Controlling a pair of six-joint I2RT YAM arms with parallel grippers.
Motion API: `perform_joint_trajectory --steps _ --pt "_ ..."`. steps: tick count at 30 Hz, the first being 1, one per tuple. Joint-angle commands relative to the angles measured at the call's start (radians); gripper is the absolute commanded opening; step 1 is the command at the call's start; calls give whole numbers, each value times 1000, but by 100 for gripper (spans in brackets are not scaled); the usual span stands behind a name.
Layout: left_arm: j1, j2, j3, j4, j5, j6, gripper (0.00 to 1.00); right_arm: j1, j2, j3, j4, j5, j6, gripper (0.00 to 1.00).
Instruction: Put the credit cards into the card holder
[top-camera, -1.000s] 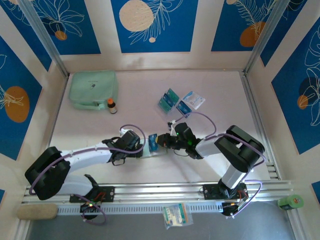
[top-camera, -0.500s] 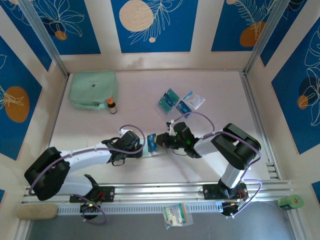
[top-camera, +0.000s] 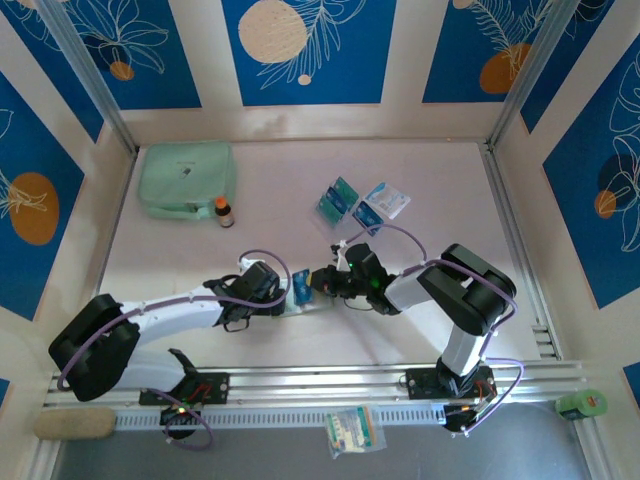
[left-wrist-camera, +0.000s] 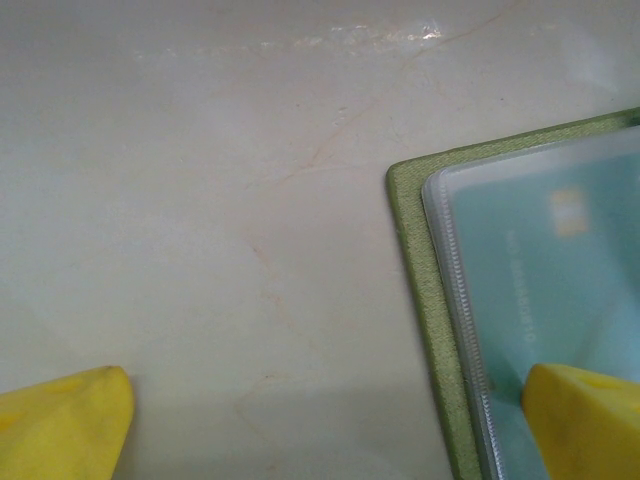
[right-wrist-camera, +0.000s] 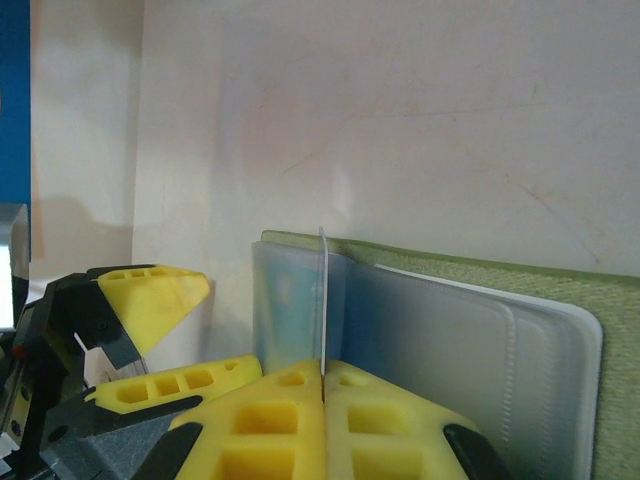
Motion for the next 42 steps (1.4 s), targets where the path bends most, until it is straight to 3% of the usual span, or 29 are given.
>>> perform_joint_trajectory --steps 1,26,42 --pt "7 -14 -21 -31 -11 -9 100 6 18 12 11 -33 11 0" --pt "6 -18 -19 -29 -14 0 100 7 -61 -42 -123 5 37 0" --pt "7 -19 -20 -29 -14 1 100 7 -21 -3 -137 -55 20 0"
